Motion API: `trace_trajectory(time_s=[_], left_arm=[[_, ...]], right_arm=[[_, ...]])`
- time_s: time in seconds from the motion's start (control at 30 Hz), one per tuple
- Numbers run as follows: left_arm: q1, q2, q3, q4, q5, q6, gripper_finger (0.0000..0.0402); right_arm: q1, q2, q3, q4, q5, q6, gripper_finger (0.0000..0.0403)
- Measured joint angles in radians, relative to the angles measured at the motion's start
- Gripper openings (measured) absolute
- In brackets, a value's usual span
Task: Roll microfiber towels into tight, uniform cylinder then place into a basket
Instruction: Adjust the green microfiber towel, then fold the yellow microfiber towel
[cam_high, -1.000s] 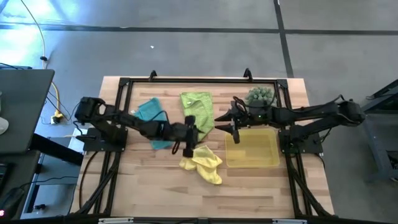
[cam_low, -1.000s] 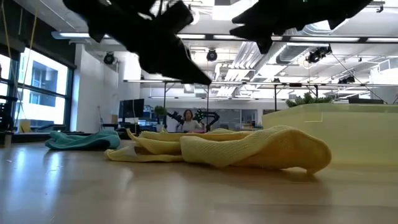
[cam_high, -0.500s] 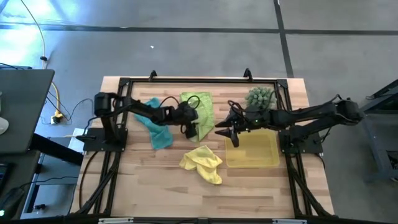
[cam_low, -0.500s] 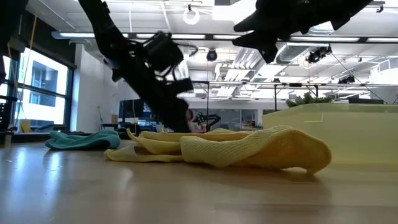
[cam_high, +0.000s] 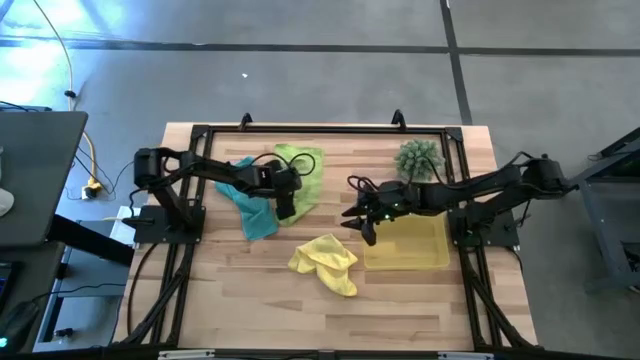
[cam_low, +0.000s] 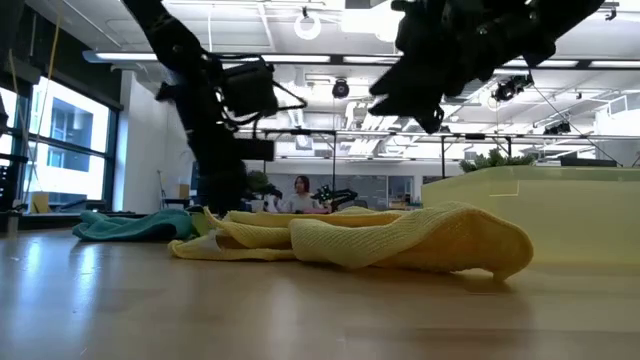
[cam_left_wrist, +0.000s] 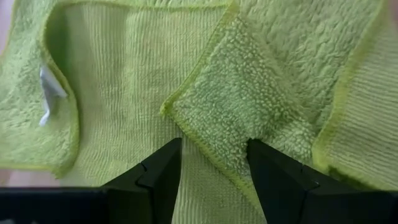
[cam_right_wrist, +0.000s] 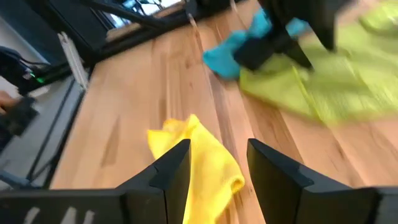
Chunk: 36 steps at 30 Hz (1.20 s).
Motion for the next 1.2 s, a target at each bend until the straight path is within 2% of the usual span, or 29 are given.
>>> trace_trajectory(time_s=[0.2,0.47,0.67,0.77,1.0,1.2], left_arm=[[0.001,-0.066,-0.005,-0.265,-0.065,-0.032,0.0175],[0.001,-0.093,-0.008,-0.560,-0.082,-0.142,0.0175],[-0.005,-0.112,0.001,-0.567,-0.154,-0.163,0.0175],[-0.016,-0.139,0.023,-0.562,-0.162,-0.163,0.0175],[-0.063,-0.251,0.080,-0.550,-0.163,-0.163,0.0175],[-0.119,-0.347,0.094,-0.478,-0.164,-0.181,0.0175]], right_arm=[[0.000,0.033,0.000,0.004,0.000,0.000,0.0149],[0.000,0.037,0.000,0.004,0.000,0.063,0.0149],[0.000,0.036,0.000,0.003,-0.007,0.145,0.0149],[0.000,0.035,0.000,-0.011,-0.026,0.240,0.0149],[-0.002,0.035,0.000,-0.186,-0.156,0.547,0.0149],[0.014,0.035,0.044,-0.303,-0.175,0.593,0.0149]])
